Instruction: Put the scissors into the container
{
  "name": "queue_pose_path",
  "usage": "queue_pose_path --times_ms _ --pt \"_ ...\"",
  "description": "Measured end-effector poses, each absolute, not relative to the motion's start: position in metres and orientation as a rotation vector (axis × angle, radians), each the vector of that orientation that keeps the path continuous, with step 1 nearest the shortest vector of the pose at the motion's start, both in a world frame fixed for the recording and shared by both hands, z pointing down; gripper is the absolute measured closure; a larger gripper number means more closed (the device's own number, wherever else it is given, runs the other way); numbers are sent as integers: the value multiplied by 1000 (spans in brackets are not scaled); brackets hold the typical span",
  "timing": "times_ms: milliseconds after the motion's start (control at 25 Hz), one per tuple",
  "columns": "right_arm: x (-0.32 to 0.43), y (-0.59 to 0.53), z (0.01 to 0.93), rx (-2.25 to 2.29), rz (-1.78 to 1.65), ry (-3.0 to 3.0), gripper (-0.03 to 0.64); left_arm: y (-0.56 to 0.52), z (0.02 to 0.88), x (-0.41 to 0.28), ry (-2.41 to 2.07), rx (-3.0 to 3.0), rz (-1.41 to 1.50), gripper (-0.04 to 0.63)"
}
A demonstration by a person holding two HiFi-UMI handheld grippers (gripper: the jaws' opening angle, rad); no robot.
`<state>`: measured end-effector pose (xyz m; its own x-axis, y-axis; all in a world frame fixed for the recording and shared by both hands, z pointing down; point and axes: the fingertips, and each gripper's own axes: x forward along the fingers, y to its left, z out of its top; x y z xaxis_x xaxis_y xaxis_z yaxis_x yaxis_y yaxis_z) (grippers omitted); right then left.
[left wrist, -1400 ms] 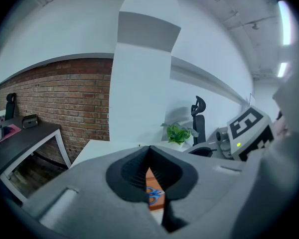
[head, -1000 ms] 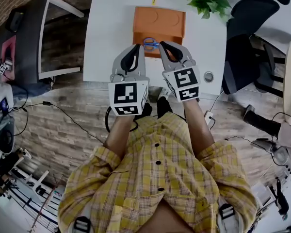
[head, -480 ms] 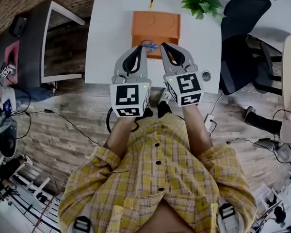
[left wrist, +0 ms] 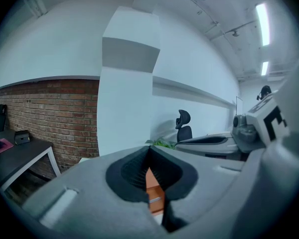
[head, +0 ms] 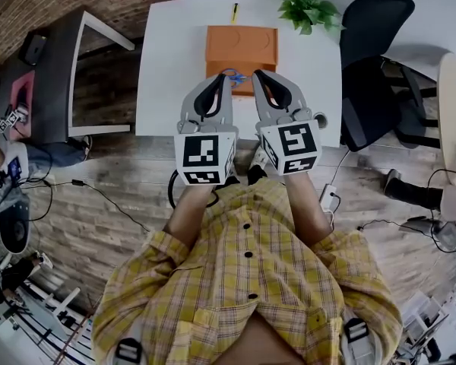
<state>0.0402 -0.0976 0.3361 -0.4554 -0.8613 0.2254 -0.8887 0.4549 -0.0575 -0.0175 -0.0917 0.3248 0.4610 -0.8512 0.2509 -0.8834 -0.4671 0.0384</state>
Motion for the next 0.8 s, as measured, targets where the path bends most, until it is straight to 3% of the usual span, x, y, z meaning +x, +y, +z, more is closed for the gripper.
queue_pose_path --times_ms 800 --pt "56 -83 293 1646 141 -2564 611 -86 297 -3 -1521 2618 261 591"
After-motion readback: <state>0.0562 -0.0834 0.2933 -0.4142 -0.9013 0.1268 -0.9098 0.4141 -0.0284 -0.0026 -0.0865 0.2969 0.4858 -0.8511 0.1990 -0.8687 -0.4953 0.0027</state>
